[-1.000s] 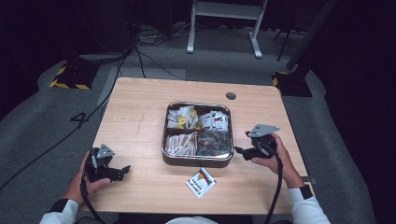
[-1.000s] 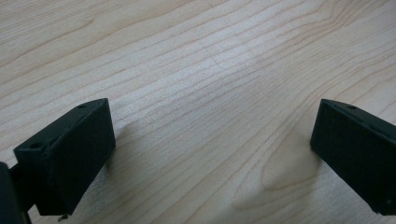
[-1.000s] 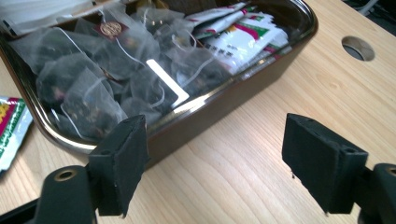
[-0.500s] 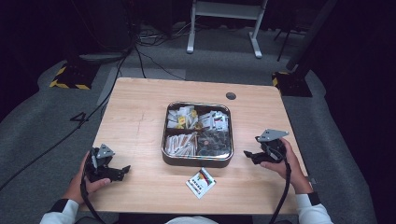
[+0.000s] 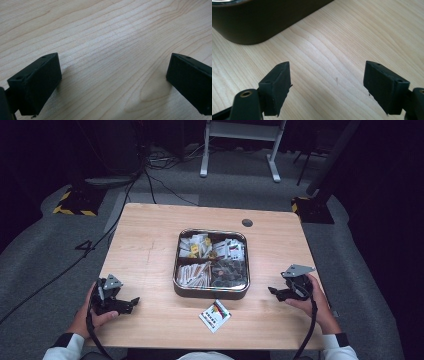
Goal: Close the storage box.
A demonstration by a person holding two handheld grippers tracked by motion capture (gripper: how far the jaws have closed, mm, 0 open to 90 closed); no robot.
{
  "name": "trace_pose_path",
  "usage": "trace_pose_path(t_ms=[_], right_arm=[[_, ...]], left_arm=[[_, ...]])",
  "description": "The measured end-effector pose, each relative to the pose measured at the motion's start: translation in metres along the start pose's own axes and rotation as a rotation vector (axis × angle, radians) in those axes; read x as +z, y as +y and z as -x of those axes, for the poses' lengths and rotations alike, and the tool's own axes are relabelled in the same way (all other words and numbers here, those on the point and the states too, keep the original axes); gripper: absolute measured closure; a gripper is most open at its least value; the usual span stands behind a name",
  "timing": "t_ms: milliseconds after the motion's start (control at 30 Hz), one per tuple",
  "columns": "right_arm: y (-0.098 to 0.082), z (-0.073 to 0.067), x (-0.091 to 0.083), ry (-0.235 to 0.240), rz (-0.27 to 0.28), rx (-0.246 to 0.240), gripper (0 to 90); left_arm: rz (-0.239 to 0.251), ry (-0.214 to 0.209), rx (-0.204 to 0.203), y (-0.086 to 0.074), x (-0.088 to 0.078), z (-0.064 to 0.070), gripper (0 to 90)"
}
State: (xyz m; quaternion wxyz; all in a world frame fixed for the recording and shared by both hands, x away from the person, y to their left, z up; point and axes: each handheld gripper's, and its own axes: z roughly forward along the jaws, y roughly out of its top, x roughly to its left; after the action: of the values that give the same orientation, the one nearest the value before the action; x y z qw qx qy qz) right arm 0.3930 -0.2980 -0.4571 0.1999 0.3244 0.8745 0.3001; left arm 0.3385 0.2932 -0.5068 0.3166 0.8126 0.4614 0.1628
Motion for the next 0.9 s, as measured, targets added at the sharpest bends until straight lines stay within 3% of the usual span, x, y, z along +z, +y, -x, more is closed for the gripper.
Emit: trace_pose_path(t_ms=[700, 900], right_arm=[[-0.046, 0.008, -0.002, -0.018, 0.000, 0.071, 21.2], [-0.058, 0.012, -0.003, -0.013, 0.019, 0.112, 20.9]], left_arm=[[0.000, 0.000, 0.000, 0.000, 0.000, 0.000, 0.1], [0.001, 0.001, 0.001, 0.000, 0.000, 0.000, 0.1]])
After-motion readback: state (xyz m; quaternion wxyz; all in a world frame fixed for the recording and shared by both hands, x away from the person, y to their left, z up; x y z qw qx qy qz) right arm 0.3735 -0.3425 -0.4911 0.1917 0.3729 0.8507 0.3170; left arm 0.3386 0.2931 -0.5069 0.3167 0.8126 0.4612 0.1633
